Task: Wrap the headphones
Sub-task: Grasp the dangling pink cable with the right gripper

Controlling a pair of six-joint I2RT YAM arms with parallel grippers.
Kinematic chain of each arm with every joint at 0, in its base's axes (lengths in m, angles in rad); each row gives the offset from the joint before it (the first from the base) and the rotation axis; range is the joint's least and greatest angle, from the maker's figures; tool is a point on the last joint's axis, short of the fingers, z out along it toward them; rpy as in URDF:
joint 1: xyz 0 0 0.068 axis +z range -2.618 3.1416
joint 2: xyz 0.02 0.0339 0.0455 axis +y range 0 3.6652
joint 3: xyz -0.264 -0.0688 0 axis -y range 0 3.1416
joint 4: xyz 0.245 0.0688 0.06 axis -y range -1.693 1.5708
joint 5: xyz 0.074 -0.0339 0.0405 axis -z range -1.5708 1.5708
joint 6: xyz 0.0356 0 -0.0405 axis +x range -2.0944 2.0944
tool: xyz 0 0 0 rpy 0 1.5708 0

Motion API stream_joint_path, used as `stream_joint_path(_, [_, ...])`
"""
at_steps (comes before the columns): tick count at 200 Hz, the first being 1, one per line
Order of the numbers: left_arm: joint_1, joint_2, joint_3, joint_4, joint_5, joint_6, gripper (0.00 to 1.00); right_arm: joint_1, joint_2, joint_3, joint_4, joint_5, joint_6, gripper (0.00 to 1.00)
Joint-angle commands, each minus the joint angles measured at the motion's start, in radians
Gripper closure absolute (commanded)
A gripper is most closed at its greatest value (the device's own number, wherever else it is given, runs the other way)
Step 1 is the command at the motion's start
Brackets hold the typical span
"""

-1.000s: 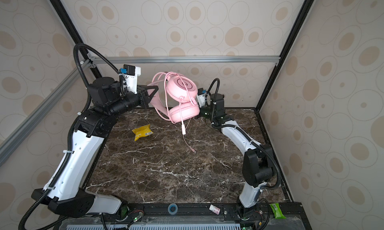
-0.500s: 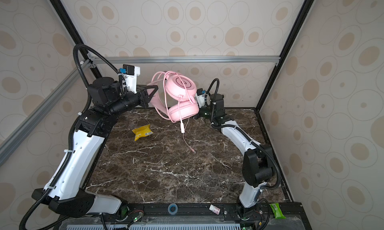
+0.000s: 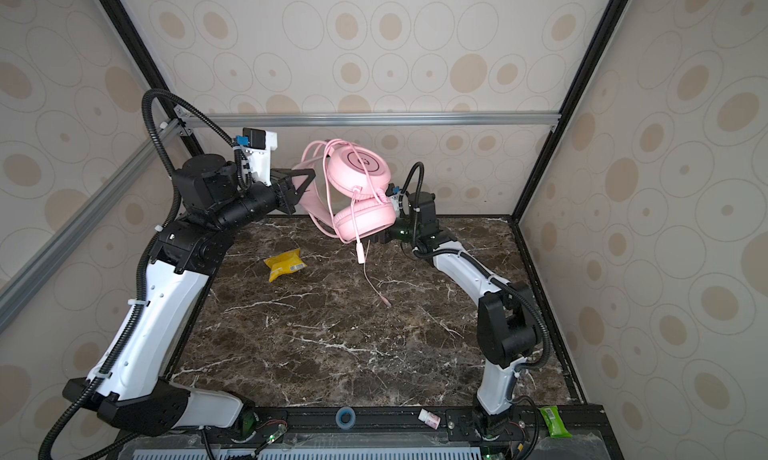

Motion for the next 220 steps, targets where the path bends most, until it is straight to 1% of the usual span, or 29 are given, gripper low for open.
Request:
stream_joint_path(1, [0.012,-0.041,0.010,0.095,0.027,-0.066,1.00,0.005,0.007,0.047,0.009,0.006,-0.007,0.41])
stream_joint_path(133, [0.026,-0.031,0.004,0.114,0.046,-0.085,1.00,0.041,0.060,0.103,0.022,-0.005,0.018,0.46])
stream_joint_path(154, [0.026,-0.033,0.001,0.115,0.045,-0.087,1.00,0.042,0.063,0.106,0.027,-0.007,0.024,0.50])
stream_joint_path(173, [0.029,-0.034,0.001,0.116,0.045,-0.087,1.00,0.042,0.063,0.101,0.033,-0.013,0.030,0.59])
stream_joint_path(220, [0.034,-0.041,-0.014,0.125,0.044,-0.094,1.00,0.045,0.058,0.095,0.041,-0.019,0.034,0.75])
